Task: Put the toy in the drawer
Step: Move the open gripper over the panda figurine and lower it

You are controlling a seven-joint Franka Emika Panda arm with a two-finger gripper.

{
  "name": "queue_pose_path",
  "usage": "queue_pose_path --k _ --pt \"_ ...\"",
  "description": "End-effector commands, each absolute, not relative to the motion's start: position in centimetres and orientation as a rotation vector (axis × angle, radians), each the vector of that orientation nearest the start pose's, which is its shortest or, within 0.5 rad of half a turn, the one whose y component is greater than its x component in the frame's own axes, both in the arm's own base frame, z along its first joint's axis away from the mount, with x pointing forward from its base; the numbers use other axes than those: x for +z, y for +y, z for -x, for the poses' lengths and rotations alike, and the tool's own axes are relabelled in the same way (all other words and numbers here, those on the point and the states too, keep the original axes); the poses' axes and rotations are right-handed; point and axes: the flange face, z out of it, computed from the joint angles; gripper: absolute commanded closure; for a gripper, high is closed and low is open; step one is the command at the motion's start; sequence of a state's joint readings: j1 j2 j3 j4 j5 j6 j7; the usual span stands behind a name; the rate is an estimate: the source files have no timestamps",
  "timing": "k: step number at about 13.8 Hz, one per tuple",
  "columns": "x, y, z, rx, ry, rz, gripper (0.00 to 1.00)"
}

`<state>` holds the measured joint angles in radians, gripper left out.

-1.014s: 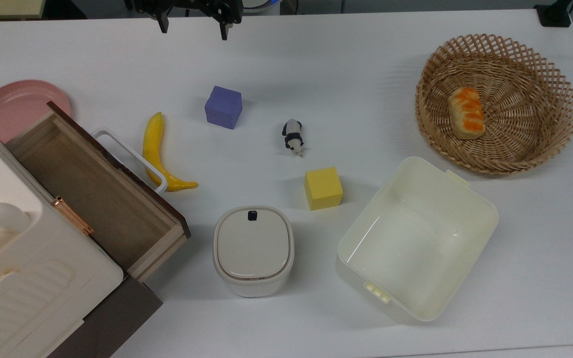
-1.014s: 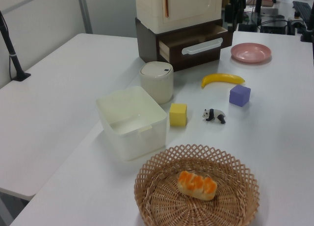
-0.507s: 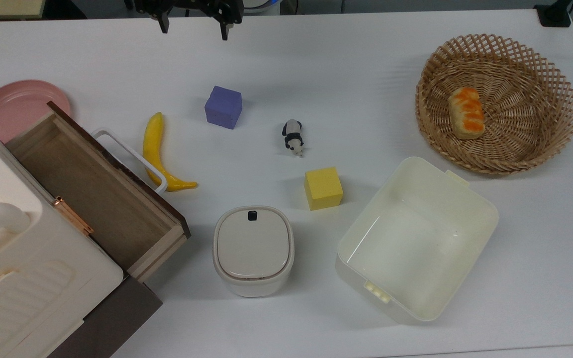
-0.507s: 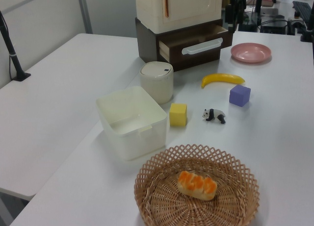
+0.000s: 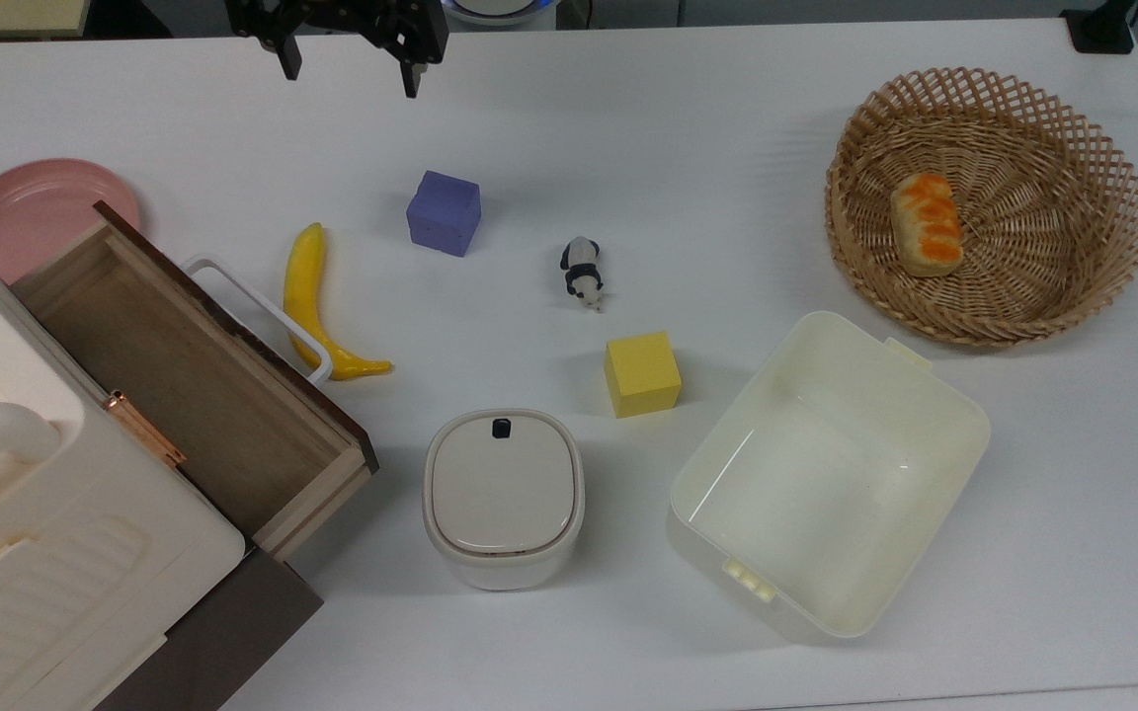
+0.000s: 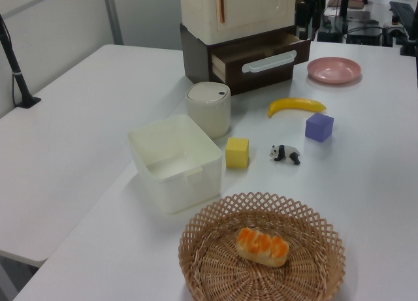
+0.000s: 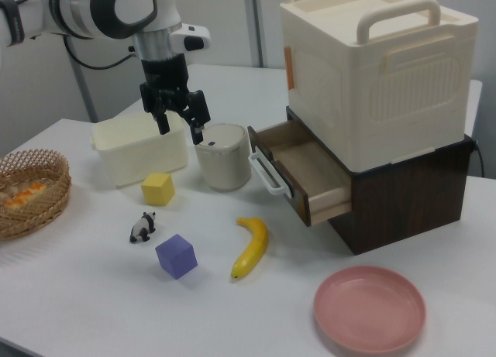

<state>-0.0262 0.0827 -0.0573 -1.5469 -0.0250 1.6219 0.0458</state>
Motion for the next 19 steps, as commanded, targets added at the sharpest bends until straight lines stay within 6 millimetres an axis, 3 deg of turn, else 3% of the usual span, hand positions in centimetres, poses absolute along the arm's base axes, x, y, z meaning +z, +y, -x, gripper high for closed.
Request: queue_pose_path --k 1,5,8,14,19 --pt "59.3 -4.9 -58.6 -0.006 0.175 3.165 0.0" --pt "57.6 -3.3 -58.6 0.049 0.111 3.165 0.0" --pt "53.9 0.5 -60.1 0.15 0.011 3.165 0.0" --pt "42.5 9.2 -61.6 0.363 -0.195 3.162 0.08" --pt "36.0 13.0 -61.2 0.328 -0.299 3.173 0.14"
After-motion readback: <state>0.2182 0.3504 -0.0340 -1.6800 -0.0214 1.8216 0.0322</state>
